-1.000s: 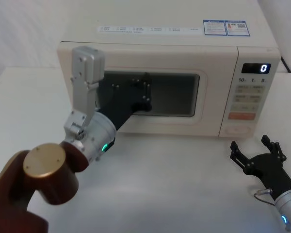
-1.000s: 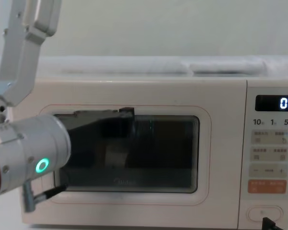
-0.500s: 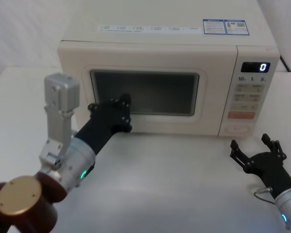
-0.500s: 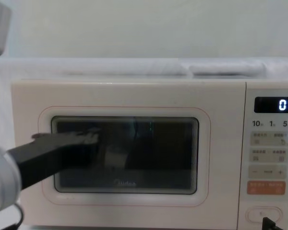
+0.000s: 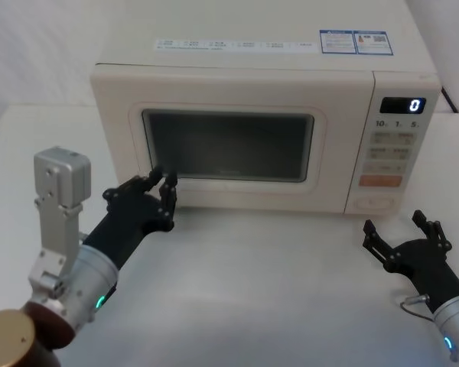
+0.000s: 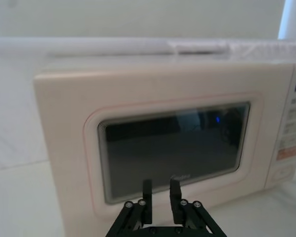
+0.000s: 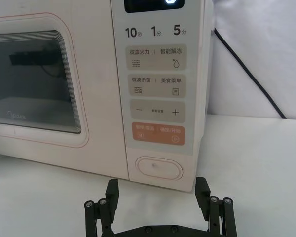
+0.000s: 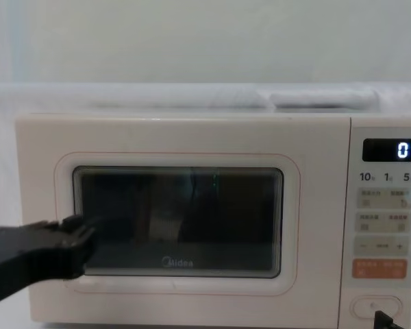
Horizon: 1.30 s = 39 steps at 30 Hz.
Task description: Press the button to open the microwave door with one hand; close the microwave door with the other hand.
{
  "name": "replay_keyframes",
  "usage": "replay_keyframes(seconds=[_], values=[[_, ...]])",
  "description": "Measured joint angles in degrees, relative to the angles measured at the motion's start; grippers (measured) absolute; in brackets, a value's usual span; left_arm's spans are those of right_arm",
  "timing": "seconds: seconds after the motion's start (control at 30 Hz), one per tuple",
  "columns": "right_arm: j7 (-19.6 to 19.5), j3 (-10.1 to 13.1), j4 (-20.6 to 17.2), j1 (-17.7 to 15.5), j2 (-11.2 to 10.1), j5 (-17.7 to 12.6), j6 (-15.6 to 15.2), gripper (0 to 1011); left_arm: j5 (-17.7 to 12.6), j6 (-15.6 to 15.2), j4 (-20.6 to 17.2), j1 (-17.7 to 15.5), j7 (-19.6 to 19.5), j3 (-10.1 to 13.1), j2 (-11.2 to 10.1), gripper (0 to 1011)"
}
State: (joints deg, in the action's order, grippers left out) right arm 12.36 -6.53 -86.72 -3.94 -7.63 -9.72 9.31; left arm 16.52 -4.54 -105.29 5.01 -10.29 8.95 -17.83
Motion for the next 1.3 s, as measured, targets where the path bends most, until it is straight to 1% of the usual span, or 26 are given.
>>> replay_keyframes(seconds=[0.03,0.07,0.1,0.17,0.27,0.33,0.37,0.4,0.47,0.5,0.53,0.57,0.6,0.63,0.67,0.7,0.77,0.8,0.83,0.87,0.9,1.3], values=[[0.0,0.0,0.0,0.0,0.0,0.0,0.0,1002,-0.1,0.1,0.1,0.2,0.1,-0.1,0.0,213],[0.0,0.0,0.0,0.0,0.0,0.0,0.0,1002,-0.3,0.3,0.4,0.6,0.2,-0.4,0.1,269],[0.0,0.0,0.0,0.0,0.0,0.0,0.0,1002,-0.4,0.4,0.5,0.8,0.2,-0.6,0.1,284],[0.0,0.0,0.0,0.0,0.0,0.0,0.0,1002,-0.6,0.7,1.0,1.4,0.4,-1.0,0.4,368],[0.0,0.0,0.0,0.0,0.0,0.0,0.0,1002,-0.9,1.0,1.3,2.0,0.7,-1.4,0.7,426],[0.0,0.0,0.0,0.0,0.0,0.0,0.0,1002,-1.4,1.5,1.8,2.9,1.0,-2.0,1.1,532],[0.0,0.0,0.0,0.0,0.0,0.0,0.0,1002,-1.5,1.6,1.9,3.0,1.1,-2.1,1.2,544],[0.0,0.0,0.0,0.0,0.0,0.0,0.0,1002,-1.6,1.7,2.0,3.2,1.2,-2.2,1.3,593],[0.0,0.0,0.0,0.0,0.0,0.0,0.0,1002,-1.8,1.9,2.4,3.7,1.3,-2.7,1.7,630],[0.0,0.0,0.0,0.0,0.0,0.0,0.0,1002,-1.9,2.0,2.6,3.9,1.4,-2.8,1.8,686],[0.0,0.0,0.0,0.0,0.0,0.0,0.0,1002,-2.0,2.2,2.8,4.1,1.5,-3.1,2.0,714],[0.0,0.0,0.0,0.0,0.0,0.0,0.0,1002,-2.1,2.2,2.9,4.3,1.6,-3.3,2.1,744],[0.0,0.0,0.0,0.0,0.0,0.0,0.0,1002,-2.1,2.2,2.9,4.3,1.6,-3.3,2.1,744],[0.0,0.0,0.0,0.0,0.0,0.0,0.0,1002,-2.3,2.2,3.2,4.5,1.8,-3.6,2.3,807],[0.0,0.0,0.0,0.0,0.0,0.0,0.0,1002,-2.5,2.2,3.4,4.6,2.0,-3.8,2.5,846],[0.0,0.0,0.0,0.0,0.0,0.0,0.0,1002,-2.5,2.2,3.5,4.7,2.0,-3.8,2.5,864],[0.0,0.0,0.0,0.0,0.0,0.0,0.0,1002,-2.5,2.2,3.5,4.6,2.0,-3.8,2.5,932],[0.0,0.0,0.0,0.0,0.0,0.0,0.0,1002,-2.5,2.2,3.5,4.6,2.0,-3.8,2.5,932],[0.0,0.0,0.0,0.0,0.0,0.0,0.0,1002,-2.5,2.2,3.4,4.6,2.0,-3.7,2.5,977],[0.0,0.0,0.0,0.0,0.0,0.0,0.0,1002,-2.5,2.2,3.4,4.6,2.0,-3.7,2.5,977],[0.0,0.0,0.0,0.0,0.0,0.0,0.0,1002,-2.5,2.2,3.4,4.6,2.0,-3.7,2.5,1001],[0.0,0.0,0.0,0.0,0.0,0.0,0.0,1002,-2.4,2.2,3.2,4.4,1.9,-3.5,2.4,1001]])
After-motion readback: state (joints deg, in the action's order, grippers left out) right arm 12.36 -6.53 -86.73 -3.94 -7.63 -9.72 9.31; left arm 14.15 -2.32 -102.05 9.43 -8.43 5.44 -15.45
